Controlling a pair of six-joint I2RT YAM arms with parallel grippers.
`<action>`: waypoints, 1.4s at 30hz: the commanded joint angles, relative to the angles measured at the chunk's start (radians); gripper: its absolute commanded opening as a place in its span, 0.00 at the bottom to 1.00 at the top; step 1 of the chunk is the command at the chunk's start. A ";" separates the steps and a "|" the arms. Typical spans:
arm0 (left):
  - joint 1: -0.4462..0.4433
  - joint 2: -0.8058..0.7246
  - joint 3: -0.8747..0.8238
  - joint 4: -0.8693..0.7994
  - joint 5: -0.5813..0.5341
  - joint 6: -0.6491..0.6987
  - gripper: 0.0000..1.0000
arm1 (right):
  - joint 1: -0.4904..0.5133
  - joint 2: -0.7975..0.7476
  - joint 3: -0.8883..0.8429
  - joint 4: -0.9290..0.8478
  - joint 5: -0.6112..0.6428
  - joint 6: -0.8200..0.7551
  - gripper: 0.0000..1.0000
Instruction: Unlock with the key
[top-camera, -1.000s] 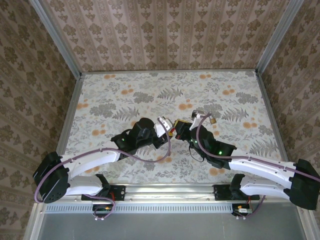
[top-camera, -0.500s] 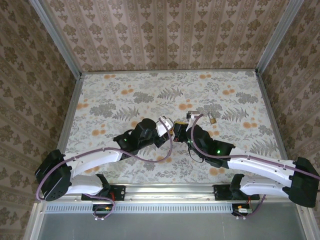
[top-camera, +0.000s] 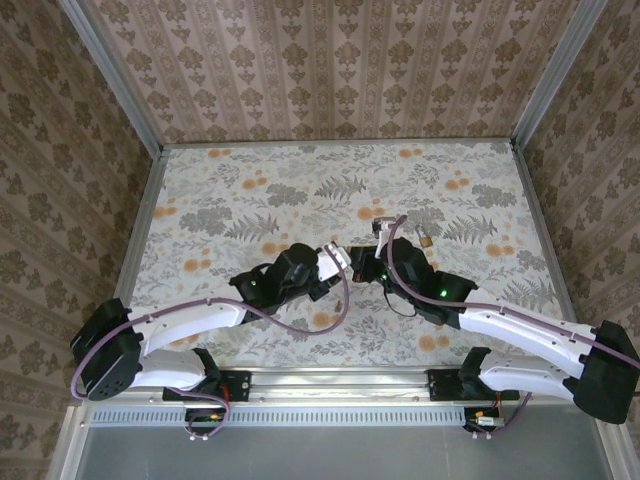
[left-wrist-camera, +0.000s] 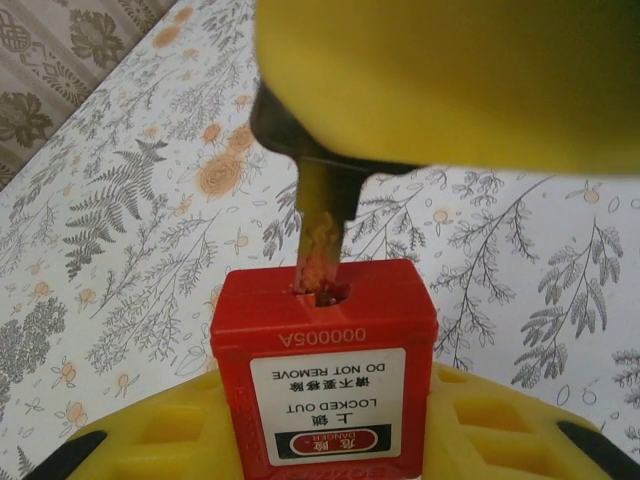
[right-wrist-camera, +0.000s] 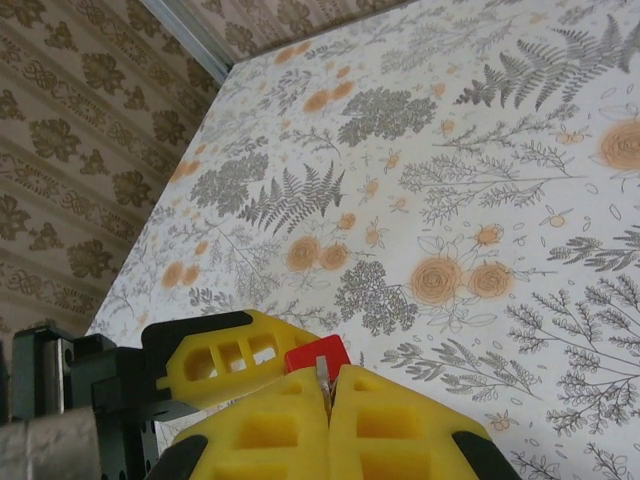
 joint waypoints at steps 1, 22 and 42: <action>-0.097 -0.070 0.135 0.370 0.185 0.079 0.12 | -0.008 0.083 -0.050 -0.062 -0.252 0.033 0.00; -0.067 -0.103 0.106 0.438 0.131 0.032 0.10 | -0.044 -0.055 -0.136 -0.073 -0.201 0.110 0.00; -0.018 -0.117 0.070 0.537 0.068 -0.068 0.06 | 0.038 -0.098 -0.197 -0.064 -0.097 0.162 0.00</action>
